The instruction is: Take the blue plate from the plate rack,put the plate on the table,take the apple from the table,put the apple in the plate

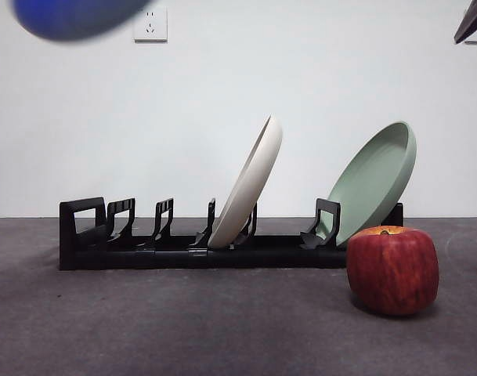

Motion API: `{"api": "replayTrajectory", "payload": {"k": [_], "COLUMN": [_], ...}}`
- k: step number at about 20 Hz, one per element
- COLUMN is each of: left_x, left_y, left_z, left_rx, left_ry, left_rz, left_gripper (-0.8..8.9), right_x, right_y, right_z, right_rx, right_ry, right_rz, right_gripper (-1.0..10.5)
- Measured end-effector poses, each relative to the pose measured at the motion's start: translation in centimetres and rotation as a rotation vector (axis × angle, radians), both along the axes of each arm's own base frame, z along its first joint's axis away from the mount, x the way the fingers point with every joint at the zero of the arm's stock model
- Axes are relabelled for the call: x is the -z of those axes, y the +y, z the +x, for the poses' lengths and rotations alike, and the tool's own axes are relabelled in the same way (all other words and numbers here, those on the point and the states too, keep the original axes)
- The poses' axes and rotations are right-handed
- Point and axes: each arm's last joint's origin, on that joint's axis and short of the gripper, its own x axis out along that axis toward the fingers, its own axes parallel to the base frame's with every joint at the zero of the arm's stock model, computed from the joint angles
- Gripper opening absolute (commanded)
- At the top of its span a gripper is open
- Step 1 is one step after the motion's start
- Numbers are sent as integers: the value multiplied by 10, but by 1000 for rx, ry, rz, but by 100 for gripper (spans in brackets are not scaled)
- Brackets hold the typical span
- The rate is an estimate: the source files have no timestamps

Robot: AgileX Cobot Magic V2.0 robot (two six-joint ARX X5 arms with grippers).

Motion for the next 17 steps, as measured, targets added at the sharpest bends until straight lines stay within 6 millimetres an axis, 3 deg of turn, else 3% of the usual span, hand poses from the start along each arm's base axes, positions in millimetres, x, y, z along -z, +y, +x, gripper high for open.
{"api": "replayTrajectory", "payload": {"k": [4, 7, 11, 17], "left_x": [-3, 12, 63, 165], "left_y": [-4, -18, -52, -93], "left_z": [-43, -59, -68, -62], "left_rx": [87, 105, 75, 82], "left_ry": [-21, -25, -20, 71], "left_rz": [79, 151, 282, 385], "left_gripper": [-9, -9, -9, -9], "right_x": [0, 0, 1, 1], "right_y": [0, 0, 0, 0], "right_z": [0, 0, 0, 0], "right_rx": [0, 0, 0, 4], "right_ry": [0, 0, 7, 7], "right_rz": [0, 0, 0, -3], "right_gripper": [316, 315, 315, 315]}}
